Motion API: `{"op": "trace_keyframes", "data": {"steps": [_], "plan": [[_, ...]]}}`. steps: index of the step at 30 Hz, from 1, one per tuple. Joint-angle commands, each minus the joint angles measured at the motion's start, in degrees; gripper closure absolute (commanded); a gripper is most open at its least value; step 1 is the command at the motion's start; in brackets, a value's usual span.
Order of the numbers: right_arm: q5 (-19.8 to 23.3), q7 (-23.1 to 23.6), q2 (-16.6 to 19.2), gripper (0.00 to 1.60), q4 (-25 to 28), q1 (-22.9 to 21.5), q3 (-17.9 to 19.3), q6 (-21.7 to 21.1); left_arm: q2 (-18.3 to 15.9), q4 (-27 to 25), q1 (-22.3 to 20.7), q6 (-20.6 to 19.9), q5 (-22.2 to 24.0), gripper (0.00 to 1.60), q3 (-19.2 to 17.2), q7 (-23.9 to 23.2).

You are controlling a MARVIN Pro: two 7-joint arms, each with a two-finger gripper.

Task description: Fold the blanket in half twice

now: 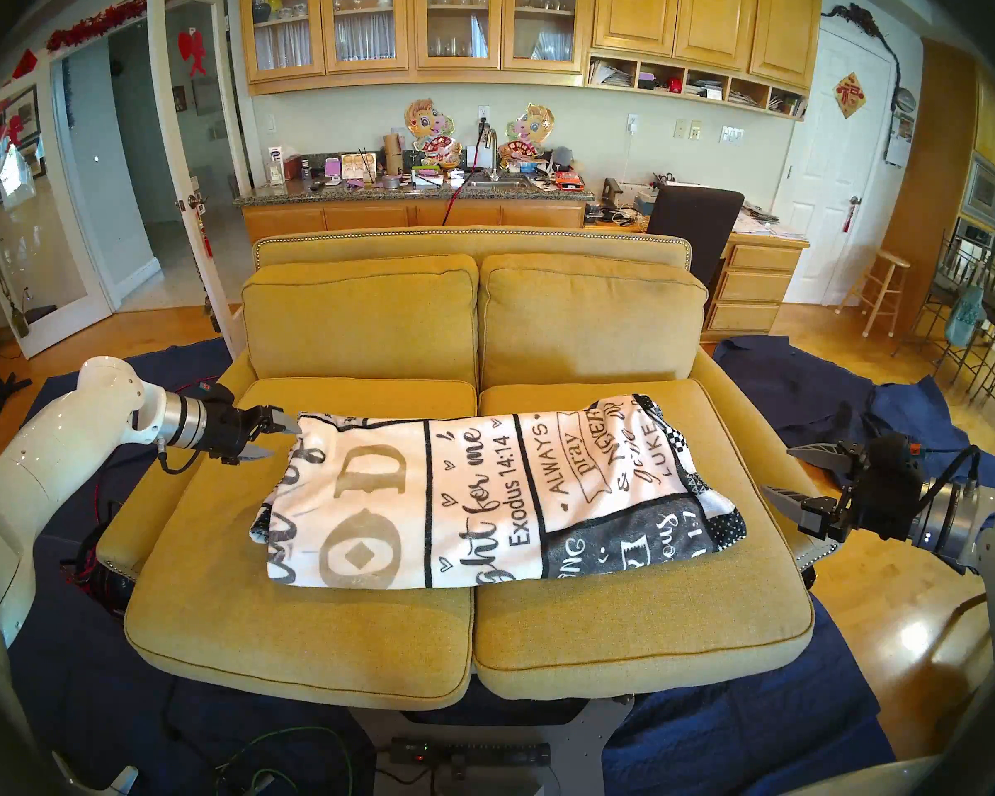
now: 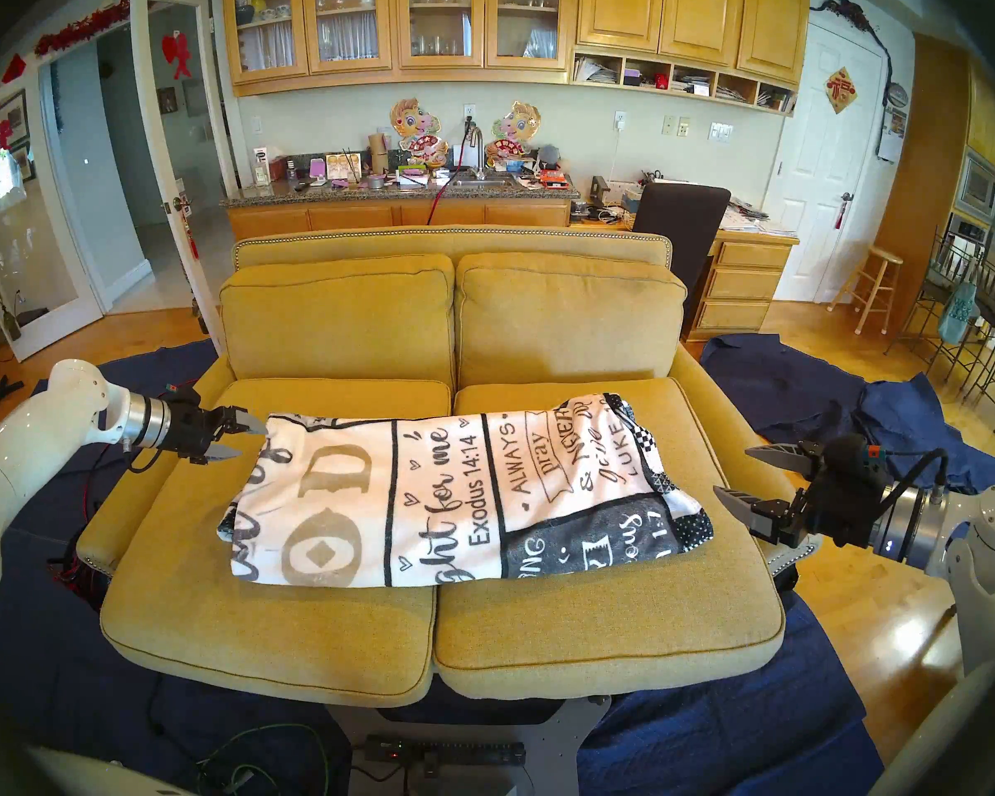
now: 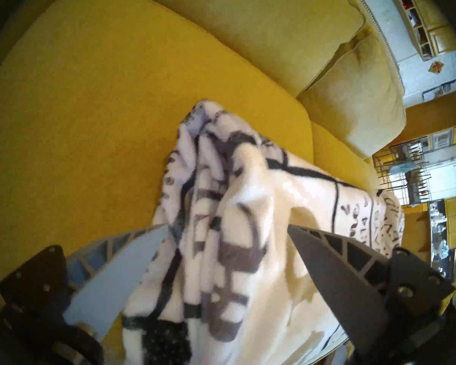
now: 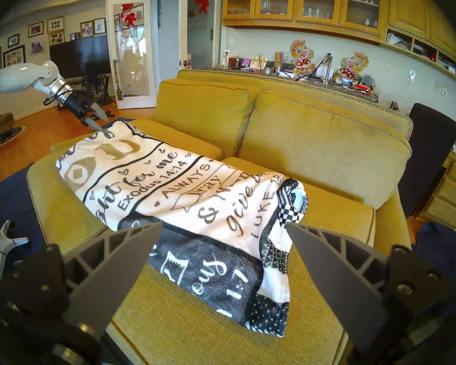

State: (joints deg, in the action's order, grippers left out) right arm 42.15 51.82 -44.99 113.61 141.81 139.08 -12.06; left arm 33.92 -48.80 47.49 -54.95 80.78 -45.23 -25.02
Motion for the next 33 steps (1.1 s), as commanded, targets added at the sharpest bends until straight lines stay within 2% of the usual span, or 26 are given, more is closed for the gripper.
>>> {"op": "trace_keyframes", "data": {"steps": [1, 9, 17, 18, 19, 21, 33], "plan": [[0.20, 0.16, 0.07, 0.00, 0.62, -0.45, 1.40, 0.18, 1.95, 3.04, -5.21, 1.55, -4.23, 0.00, 1.35, -4.11], [0.19, 0.16, 0.08, 0.00, 0.59, -0.48, 1.35, 0.19, 3.77, 6.64, -7.49, 2.62, -7.80, 0.00, 3.15, -8.47], [0.19, 0.14, 0.10, 0.00, 0.56, -0.50, 1.30, 0.20, 3.23, 9.26, -8.18, 2.48, -8.20, 0.00, 3.00, -14.80], [0.19, 0.14, 0.10, 0.00, 0.56, -0.50, 1.29, 0.20, 3.05, 9.84, -8.37, 2.52, -8.72, 0.00, 3.22, -16.81], [0.19, 0.15, 0.10, 0.00, 0.56, -0.50, 1.29, 0.20, 3.05, 9.90, -8.42, 2.44, -8.44, 0.00, 3.06, -15.94], [0.19, 0.15, 0.09, 0.00, 0.57, -0.50, 1.31, 0.20, 3.05, 10.90, -8.87, 2.65, -9.60, 0.00, 3.62, -18.81], [0.18, 0.15, 0.11, 0.00, 0.54, -0.51, 1.26, 0.21, 3.61, 13.53, -10.26, 5.52, -15.29, 0.00, 6.66, -26.55]]}}
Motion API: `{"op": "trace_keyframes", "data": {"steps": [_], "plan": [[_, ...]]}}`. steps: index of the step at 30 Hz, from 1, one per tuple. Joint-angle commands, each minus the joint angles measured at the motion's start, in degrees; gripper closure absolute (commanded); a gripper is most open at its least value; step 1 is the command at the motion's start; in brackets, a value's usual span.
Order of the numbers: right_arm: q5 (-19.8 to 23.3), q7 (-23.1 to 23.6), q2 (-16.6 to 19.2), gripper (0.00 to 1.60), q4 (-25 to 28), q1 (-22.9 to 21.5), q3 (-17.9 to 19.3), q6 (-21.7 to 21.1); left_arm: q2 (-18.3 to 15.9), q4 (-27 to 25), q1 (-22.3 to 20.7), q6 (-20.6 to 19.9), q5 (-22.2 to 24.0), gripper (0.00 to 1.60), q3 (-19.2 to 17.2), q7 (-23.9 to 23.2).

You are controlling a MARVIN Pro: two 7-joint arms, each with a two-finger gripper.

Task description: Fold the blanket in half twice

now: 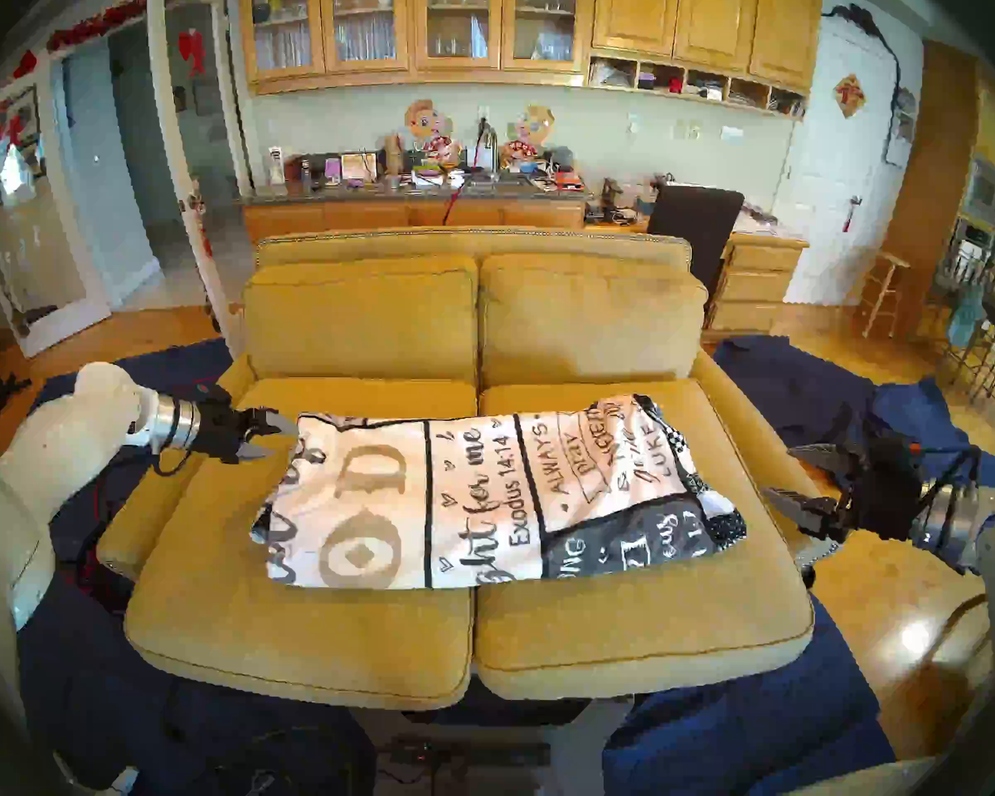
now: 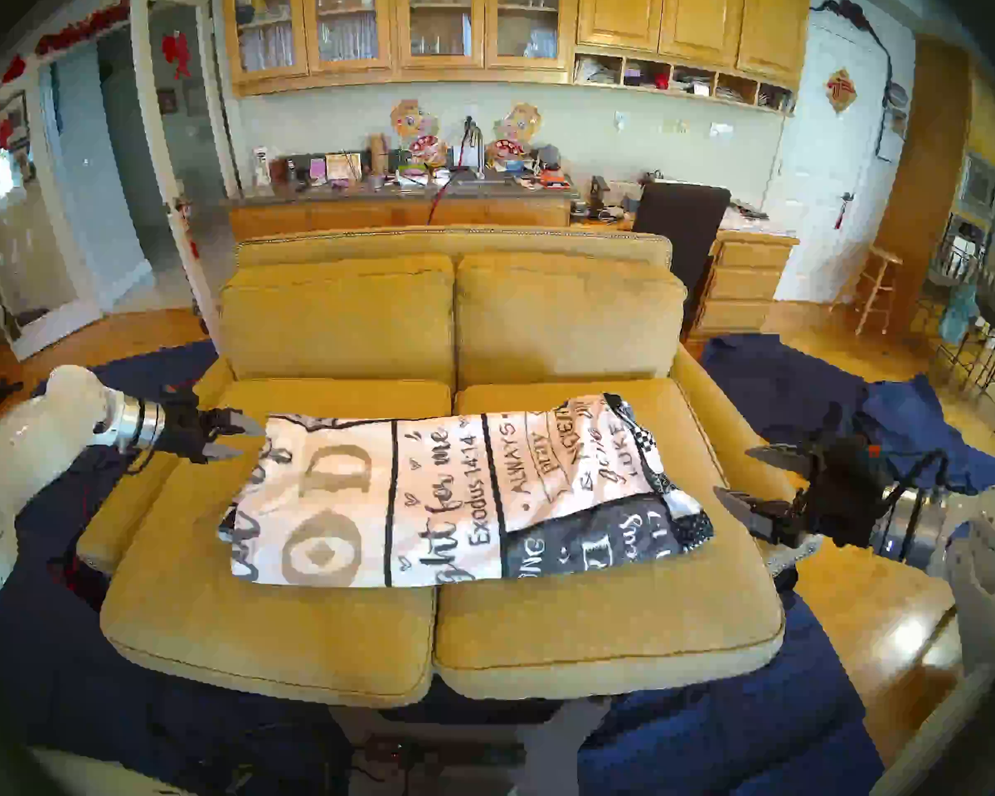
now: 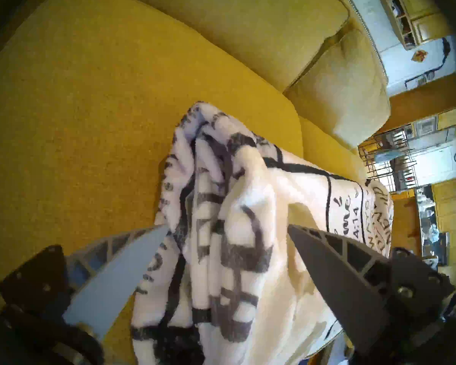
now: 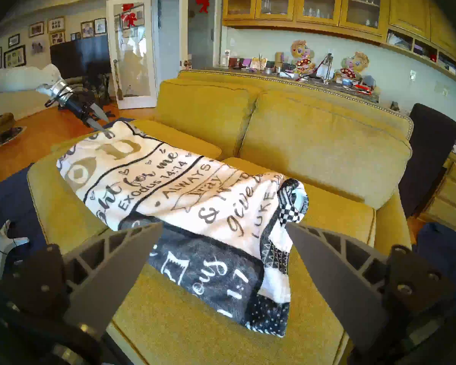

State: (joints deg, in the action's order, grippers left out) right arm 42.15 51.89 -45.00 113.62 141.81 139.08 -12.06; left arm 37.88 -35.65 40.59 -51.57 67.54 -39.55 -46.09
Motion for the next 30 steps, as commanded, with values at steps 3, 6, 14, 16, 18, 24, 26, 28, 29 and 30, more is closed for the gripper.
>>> {"op": "trace_keyframes", "data": {"steps": [3, 6, 14, 16, 18, 24, 26, 28, 29, 30], "plan": [[0.19, 0.07, 0.12, 0.00, 0.53, -0.51, 1.26, 0.21, -0.02, 1.11, -3.96, 3.09, -3.58, 0.00, 2.03, -7.43], [0.18, 0.06, 0.13, 0.00, 0.52, -0.52, 1.23, 0.21, 0.22, 1.66, -4.49, 4.62, -5.54, 0.00, 3.43, -9.90], [0.18, 0.07, 0.12, 0.00, 0.52, -0.52, 1.24, 0.21, 1.03, 3.87, -5.57, 7.86, -9.30, 0.00, 5.99, -13.71], [0.18, 0.07, 0.12, 0.00, 0.52, -0.52, 1.24, 0.21, 1.28, 4.58, -5.89, 8.56, -10.11, 0.00, 6.55, -14.73], [0.18, 0.07, 0.12, 0.00, 0.53, -0.52, 1.25, 0.21, 1.61, 5.40, -6.18, 9.57, -11.09, 0.00, 7.22, -15.76], [0.18, 0.09, 0.11, 0.00, 0.54, -0.51, 1.28, 0.20, 3.10, 8.26, -7.10, 11.84, -13.54, 0.00, 8.96, -18.73], [0.18, 0.09, 0.11, 0.00, 0.54, -0.51, 1.28, 0.20, 3.55, 9.05, -7.38, 12.34, -14.08, 0.00, 9.36, -19.42], [0.18, 0.09, 0.10, 0.00, 0.54, -0.51, 1.29, 0.20, 4.05, 10.05, -7.79, 12.87, -14.76, 0.00, 9.84, -20.34], [0.18, 0.09, 0.10, 0.00, 0.54, -0.51, 1.29, 0.20, 4.34, 10.56, -7.98, 13.10, -15.08, 0.00, 10.07, -20.69], [0.18, 0.10, 0.10, 0.00, 0.55, -0.51, 1.29, 0.20, 4.60, 11.08, -8.17, 13.31, -15.38, 0.00, 10.29, -21.04]]}}
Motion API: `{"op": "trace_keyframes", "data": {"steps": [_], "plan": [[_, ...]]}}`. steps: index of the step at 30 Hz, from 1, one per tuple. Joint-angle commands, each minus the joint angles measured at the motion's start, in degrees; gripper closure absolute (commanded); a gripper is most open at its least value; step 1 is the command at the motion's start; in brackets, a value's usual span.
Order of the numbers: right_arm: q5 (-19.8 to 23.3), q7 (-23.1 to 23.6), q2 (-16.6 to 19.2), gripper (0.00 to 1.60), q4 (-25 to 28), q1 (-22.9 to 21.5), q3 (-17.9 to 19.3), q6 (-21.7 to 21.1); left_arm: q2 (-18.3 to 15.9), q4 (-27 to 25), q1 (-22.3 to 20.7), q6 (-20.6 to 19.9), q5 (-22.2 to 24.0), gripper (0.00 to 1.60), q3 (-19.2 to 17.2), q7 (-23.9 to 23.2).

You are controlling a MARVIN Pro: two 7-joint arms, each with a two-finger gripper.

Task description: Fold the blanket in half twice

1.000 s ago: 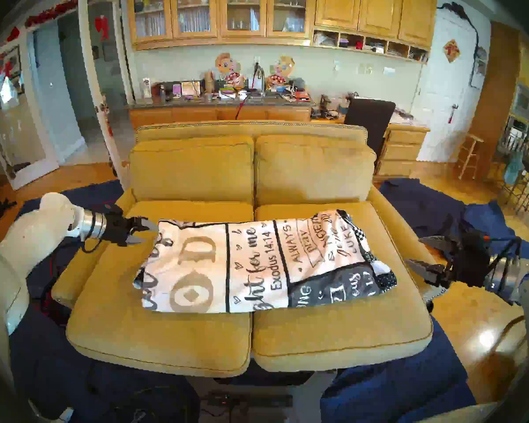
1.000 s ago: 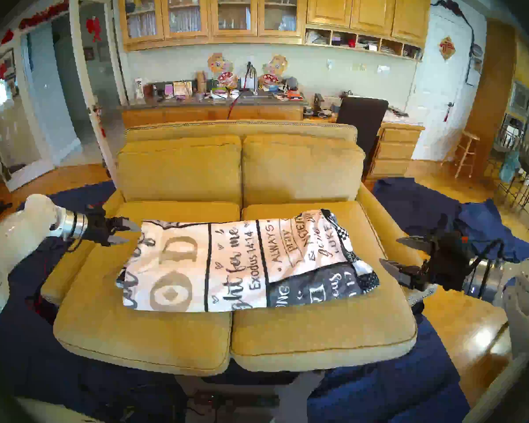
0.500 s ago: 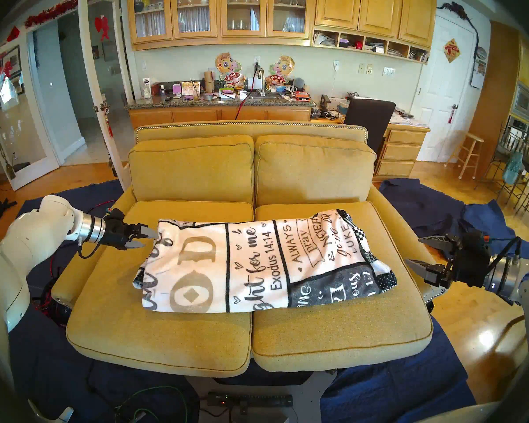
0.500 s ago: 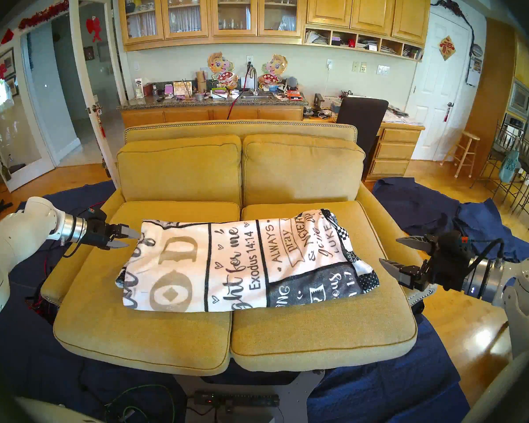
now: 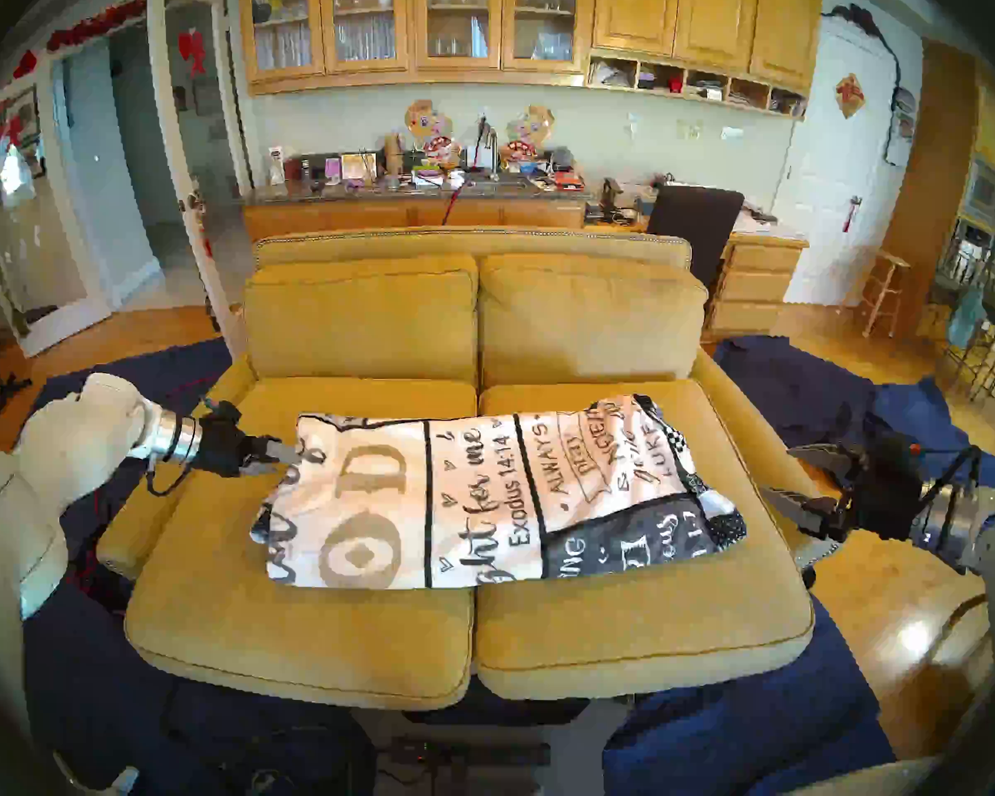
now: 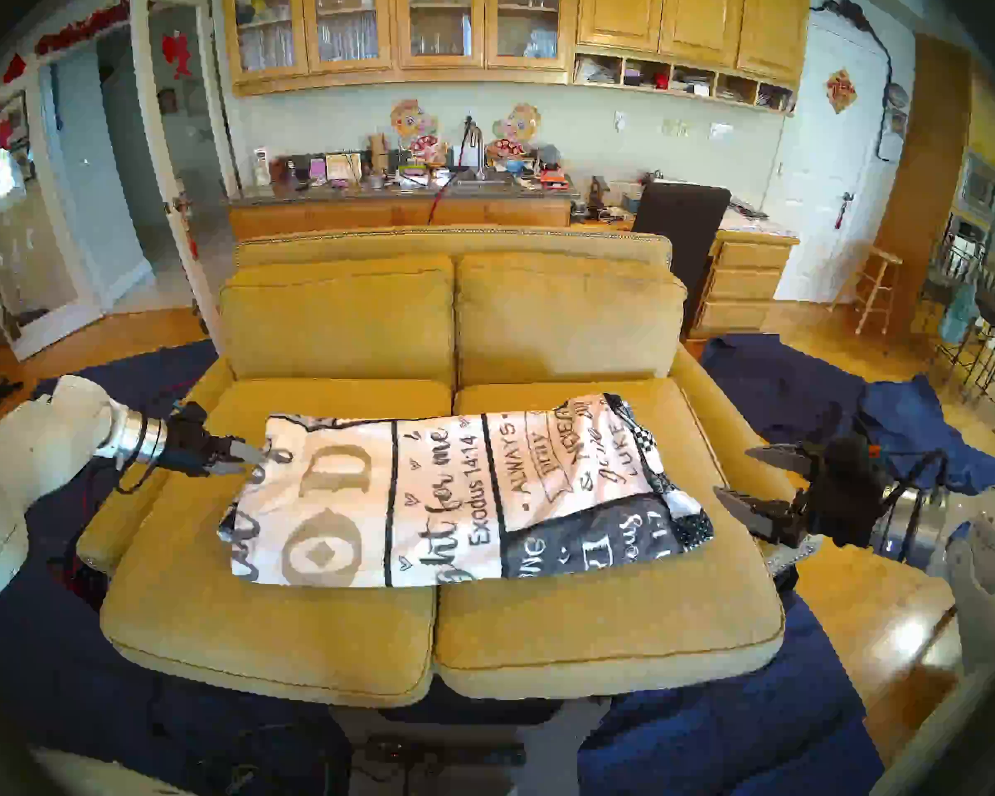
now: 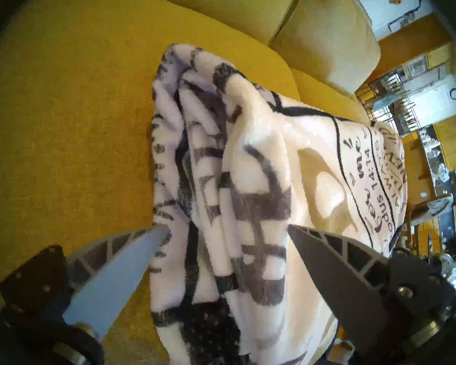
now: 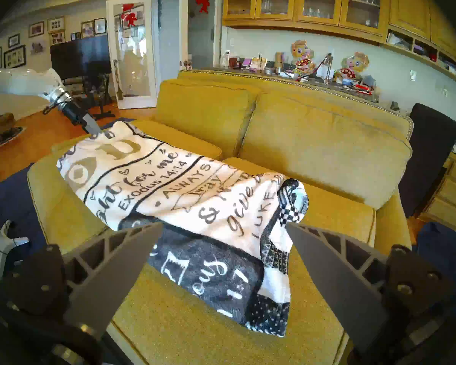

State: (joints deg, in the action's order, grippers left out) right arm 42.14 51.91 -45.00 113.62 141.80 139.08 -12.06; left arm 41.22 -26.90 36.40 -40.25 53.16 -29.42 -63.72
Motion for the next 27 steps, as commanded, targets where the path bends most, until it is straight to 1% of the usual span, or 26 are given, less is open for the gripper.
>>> {"op": "trace_keyframes", "data": {"steps": [1, 7, 15, 23, 27], "plan": [[0.19, 0.08, 0.10, 0.00, 0.55, -0.50, 1.30, 0.20, 1.61, 2.85, -4.12, 2.13, -1.21, 0.00, 0.29, -3.43], [0.19, 0.09, 0.09, 0.00, 0.56, -0.50, 1.32, 0.19, 4.23, 6.63, -5.17, 2.92, -2.61, 0.00, 1.01, -3.32], [0.19, 0.11, 0.08, 0.00, 0.58, -0.49, 1.35, 0.18, 7.72, 10.98, -6.30, 3.46, -4.12, 0.00, 0.96, -0.94], [0.19, 0.12, 0.07, 0.00, 0.58, -0.49, 1.36, 0.18, 8.87, 13.21, -6.74, 4.32, -5.21, 0.00, 0.83, -1.62], [0.19, 0.12, 0.07, 0.00, 0.59, -0.49, 1.37, 0.18, 9.30, 14.09, -6.89, 5.61, -5.99, 0.00, 0.92, -1.53]]}}
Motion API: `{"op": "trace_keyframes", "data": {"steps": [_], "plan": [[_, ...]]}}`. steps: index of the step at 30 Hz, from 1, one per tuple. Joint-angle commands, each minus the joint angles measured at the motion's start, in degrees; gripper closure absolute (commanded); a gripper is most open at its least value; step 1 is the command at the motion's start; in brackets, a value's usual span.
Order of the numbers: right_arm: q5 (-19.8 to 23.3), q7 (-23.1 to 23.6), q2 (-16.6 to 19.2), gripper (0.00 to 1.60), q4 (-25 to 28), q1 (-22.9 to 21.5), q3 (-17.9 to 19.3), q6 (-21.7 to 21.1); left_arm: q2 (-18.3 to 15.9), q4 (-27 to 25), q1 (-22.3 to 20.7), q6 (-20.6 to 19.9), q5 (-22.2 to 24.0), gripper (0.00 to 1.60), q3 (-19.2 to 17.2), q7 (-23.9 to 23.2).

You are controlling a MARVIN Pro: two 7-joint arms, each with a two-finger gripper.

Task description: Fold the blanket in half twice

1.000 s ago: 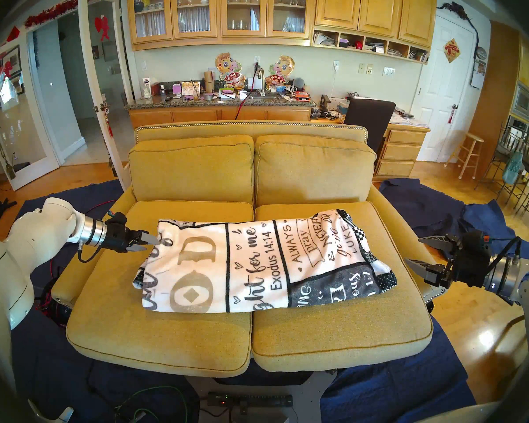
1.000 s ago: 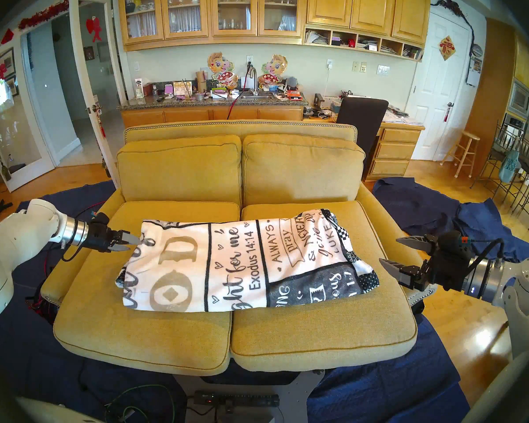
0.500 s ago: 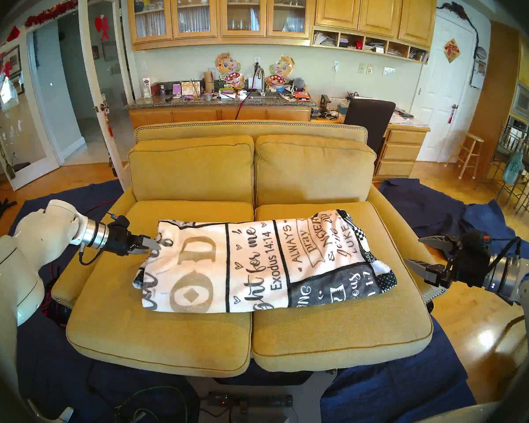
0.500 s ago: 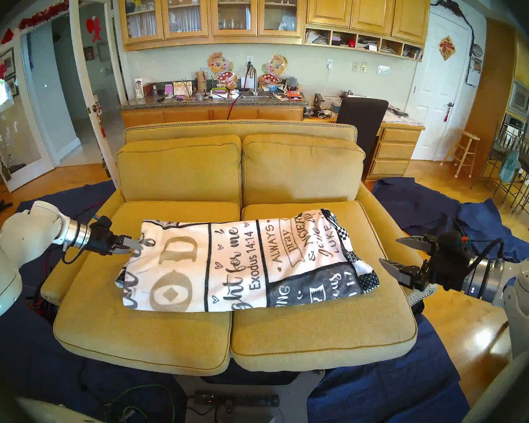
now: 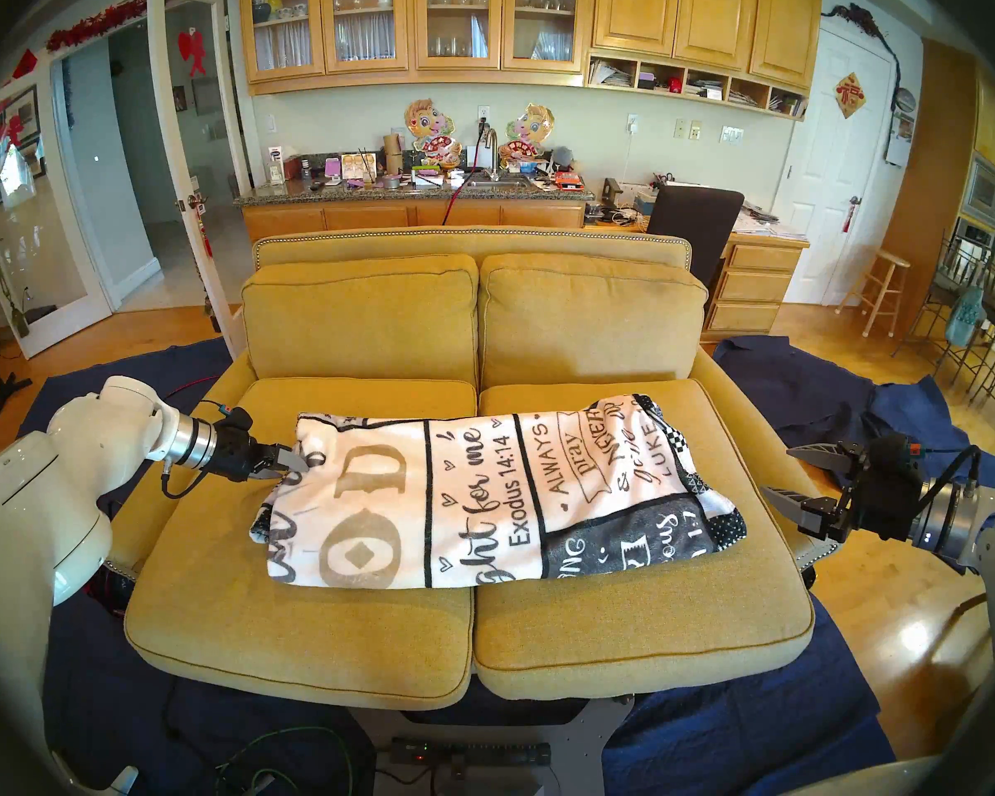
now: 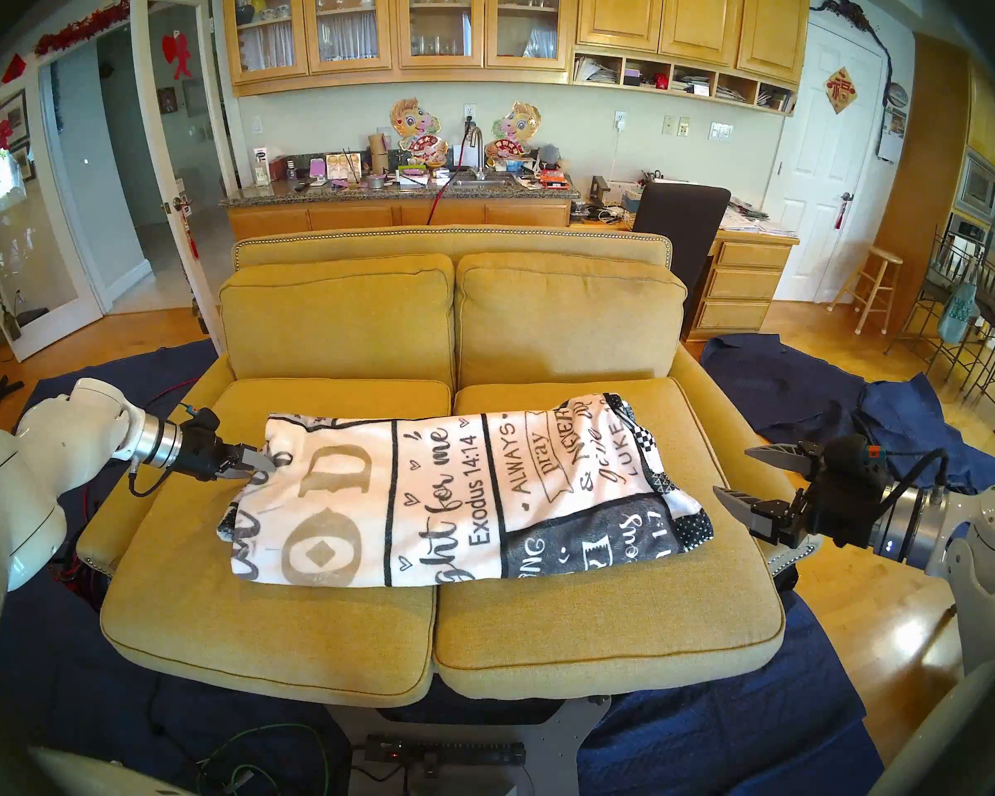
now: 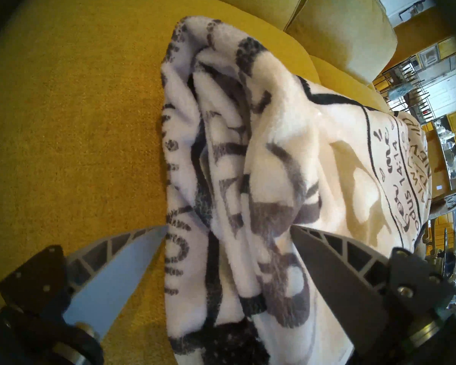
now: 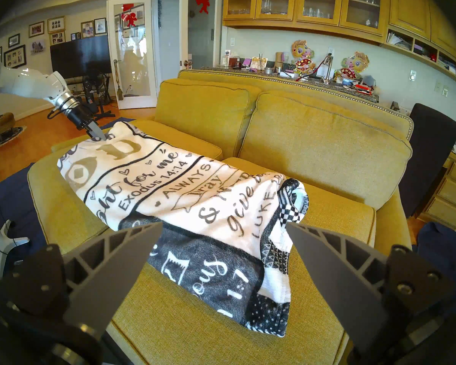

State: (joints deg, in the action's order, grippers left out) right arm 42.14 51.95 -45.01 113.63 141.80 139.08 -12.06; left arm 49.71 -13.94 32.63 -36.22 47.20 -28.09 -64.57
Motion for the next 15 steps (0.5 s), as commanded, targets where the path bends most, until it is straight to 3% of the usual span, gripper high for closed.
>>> {"op": "trace_keyframes", "data": {"steps": [1, 15], "plan": [[0.19, 0.09, 0.08, 0.00, 0.58, -0.49, 1.37, 0.18, 0.93, 1.30, -3.15, 1.77, -0.18, 0.00, -0.37, -0.57], [0.20, 0.12, 0.04, 0.00, 0.62, -0.46, 1.44, 0.15, 4.21, 4.33, -3.42, 4.70, -2.12, 0.00, -0.50, 4.80]]}}
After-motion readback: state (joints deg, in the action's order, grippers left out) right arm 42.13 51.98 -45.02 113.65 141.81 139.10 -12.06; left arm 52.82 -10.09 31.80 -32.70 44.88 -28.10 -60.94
